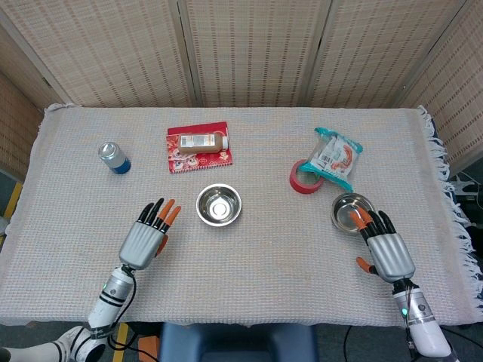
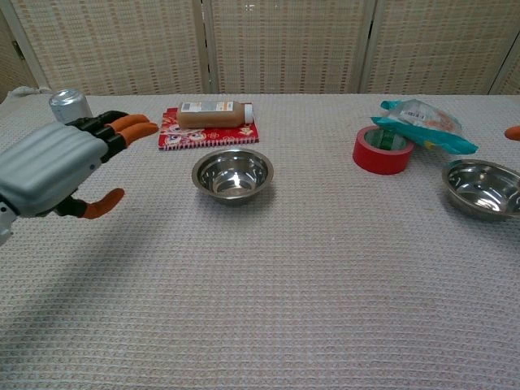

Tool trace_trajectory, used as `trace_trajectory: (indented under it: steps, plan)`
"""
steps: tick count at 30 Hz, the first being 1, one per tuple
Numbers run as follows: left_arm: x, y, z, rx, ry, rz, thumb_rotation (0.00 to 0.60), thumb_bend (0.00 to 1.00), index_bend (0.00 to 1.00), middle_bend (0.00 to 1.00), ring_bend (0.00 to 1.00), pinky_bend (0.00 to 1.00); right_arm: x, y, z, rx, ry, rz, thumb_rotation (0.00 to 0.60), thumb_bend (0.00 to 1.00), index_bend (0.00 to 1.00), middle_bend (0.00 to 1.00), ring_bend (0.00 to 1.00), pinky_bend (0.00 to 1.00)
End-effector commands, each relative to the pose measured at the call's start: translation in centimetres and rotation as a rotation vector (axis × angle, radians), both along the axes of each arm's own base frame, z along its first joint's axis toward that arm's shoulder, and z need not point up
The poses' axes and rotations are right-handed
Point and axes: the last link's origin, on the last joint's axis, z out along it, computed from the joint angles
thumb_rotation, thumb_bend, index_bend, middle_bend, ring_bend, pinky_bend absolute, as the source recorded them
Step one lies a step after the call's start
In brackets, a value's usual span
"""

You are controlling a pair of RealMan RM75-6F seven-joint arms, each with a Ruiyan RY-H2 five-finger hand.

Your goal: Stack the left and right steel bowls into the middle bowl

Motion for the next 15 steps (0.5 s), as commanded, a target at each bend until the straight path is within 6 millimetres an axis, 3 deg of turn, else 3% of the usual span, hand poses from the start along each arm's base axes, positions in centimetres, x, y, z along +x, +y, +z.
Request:
trace_trajectory:
  steps: [1, 15]
  plan:
    - [-3.0, -2.6, 2.3, 0.018, 0.011, 0.071, 0.6, 0.44, 0.0, 0.0, 0.0, 0.16, 0.6, -2.3, -1.9, 0.005, 0.077, 0.033, 0.6, 0.13, 0.18, 0.0, 0.0, 0.0]
    - [-4.7, -3.1, 4.3, 0.051, -0.006, 0.097, 0.6, 0.44, 0.0, 0.0, 0.0, 0.16, -1.6, -6.5, -5.3, 0.008, 0.187, -0.117, 0.6, 0.21, 0.4, 0.0, 0.0, 0.0]
